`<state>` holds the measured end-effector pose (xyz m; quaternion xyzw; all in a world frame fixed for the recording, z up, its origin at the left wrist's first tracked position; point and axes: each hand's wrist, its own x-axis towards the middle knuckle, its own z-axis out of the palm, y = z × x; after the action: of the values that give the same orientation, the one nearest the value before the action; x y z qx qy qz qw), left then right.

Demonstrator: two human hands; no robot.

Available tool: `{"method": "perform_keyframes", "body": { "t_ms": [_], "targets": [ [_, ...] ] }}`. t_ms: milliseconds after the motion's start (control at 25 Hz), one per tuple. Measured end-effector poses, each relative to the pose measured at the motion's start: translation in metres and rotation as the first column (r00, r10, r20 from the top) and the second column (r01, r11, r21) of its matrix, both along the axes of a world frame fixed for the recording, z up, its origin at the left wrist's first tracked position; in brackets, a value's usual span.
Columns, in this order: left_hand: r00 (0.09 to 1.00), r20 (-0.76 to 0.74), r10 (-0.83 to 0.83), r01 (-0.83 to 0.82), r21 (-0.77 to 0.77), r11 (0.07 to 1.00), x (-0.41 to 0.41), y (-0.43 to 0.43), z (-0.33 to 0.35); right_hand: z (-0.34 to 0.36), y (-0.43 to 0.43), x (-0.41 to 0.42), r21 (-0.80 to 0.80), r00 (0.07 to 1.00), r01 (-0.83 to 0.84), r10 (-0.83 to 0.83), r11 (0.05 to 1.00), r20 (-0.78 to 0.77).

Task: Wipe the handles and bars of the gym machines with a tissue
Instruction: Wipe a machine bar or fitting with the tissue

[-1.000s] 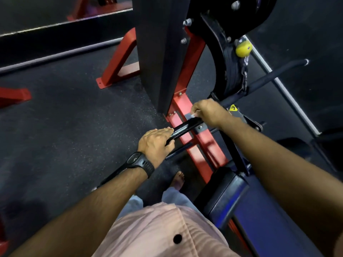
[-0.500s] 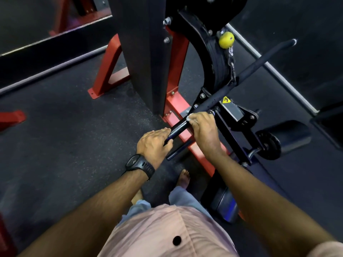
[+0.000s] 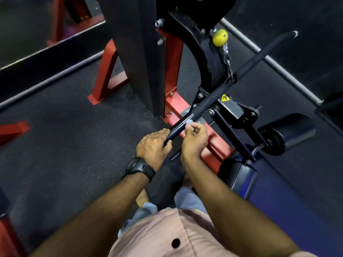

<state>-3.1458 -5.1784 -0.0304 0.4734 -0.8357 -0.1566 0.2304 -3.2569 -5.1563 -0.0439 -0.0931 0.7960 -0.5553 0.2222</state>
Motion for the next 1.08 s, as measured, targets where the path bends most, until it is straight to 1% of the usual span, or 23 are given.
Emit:
{"method": "perform_keyframes", "body": {
  "t_ms": [80,160,240,280,320,360,440,520,600,640,720,760,800,840,880,920,960,1000,1080],
  "targets": [
    [1.0,0.005,-0.009,0.009,0.003,1.0,0.001,-0.002,0.001,0.004,-0.004,0.004,-0.055,0.99,0.037,-0.029,0.998,0.136],
    [1.0,0.009,-0.007,0.007,0.011,1.0,0.001,-0.004,-0.001,0.005,-0.008,0.009,-0.101,0.955,0.117,-0.084,0.988,0.286],
    [1.0,0.004,0.011,-0.012,0.016,1.0,0.001,-0.007,-0.002,0.007,-0.009,0.014,-0.201,0.859,0.254,-0.124,0.946,0.497],
    [1.0,-0.001,0.021,-0.021,0.014,1.0,0.002,-0.008,-0.002,0.008,-0.009,0.013,-0.237,0.813,0.3,-0.118,0.924,0.57],
    [1.0,-0.004,0.03,-0.03,0.008,1.0,0.002,-0.009,-0.003,0.01,-0.012,0.008,-0.261,0.796,0.316,-0.106,0.912,0.595],
    [0.999,-0.003,0.034,-0.034,0.002,0.999,0.002,-0.01,-0.002,0.009,-0.019,0.001,-0.26,0.799,0.314,-0.106,0.913,0.592],
    [1.0,0.004,0.028,-0.028,-0.001,1.0,0.002,-0.013,0.0,0.008,-0.036,-0.018,-0.232,0.816,0.344,-0.168,0.91,0.554],
    [1.0,0.013,0.016,-0.016,-0.002,1.0,0.002,-0.013,0.001,0.004,-0.047,-0.026,-0.194,0.85,0.355,-0.23,0.915,0.474],
    [1.0,0.03,0.008,-0.008,-0.004,1.0,0.001,-0.011,0.001,-0.002,-0.043,-0.021,-0.152,0.884,0.289,-0.203,0.945,0.421],
    [0.999,0.042,0.006,-0.006,-0.002,1.0,-0.001,-0.011,0.0,-0.005,-0.038,-0.02,-0.154,0.881,0.259,-0.168,0.953,0.443],
    [0.998,0.065,-0.003,0.003,-0.001,1.0,-0.005,-0.011,-0.002,-0.005,-0.034,-0.028,-0.181,0.873,0.255,-0.146,0.95,0.466],
    [0.998,0.067,-0.01,0.011,-0.008,1.0,-0.008,-0.011,-0.002,-0.004,-0.034,-0.033,-0.205,0.878,0.265,-0.148,0.942,0.455],
    [0.998,0.067,-0.018,0.019,-0.018,1.0,-0.01,-0.009,-0.003,-0.005,-0.033,-0.037,-0.217,0.902,0.246,-0.141,0.944,0.409],
    [0.998,0.065,-0.022,0.023,-0.024,0.999,-0.011,-0.008,-0.004,-0.006,-0.031,-0.039,-0.21,0.942,0.182,-0.11,0.961,0.316],
    [0.998,0.066,-0.019,0.021,-0.026,0.999,-0.011,-0.007,-0.004,-0.006,-0.025,-0.039,-0.181,0.982,0.071,-0.036,0.981,0.188],
    [0.998,0.066,-0.015,0.017,-0.028,0.999,-0.011,-0.007,-0.004,-0.006,-0.02,-0.039,-0.129,0.997,-0.059,0.065,0.99,0.039],
    [0.998,0.065,-0.01,0.012,-0.027,1.0,-0.012,-0.007,-0.003,-0.007,-0.016,-0.042,-0.069,0.984,-0.16,0.154,0.985,-0.092],
    [0.998,0.065,-0.006,0.007,-0.024,1.0,-0.012,-0.007,-0.003,-0.008,-0.016,-0.046,-0.023,0.962,-0.21,0.202,0.977,-0.183],
    [0.998,0.064,-0.006,0.008,-0.035,0.999,-0.012,-0.007,-0.002,-0.007,-0.018,-0.052,-0.019,0.935,-0.244,0.23,0.97,-0.271]
  ]
}}
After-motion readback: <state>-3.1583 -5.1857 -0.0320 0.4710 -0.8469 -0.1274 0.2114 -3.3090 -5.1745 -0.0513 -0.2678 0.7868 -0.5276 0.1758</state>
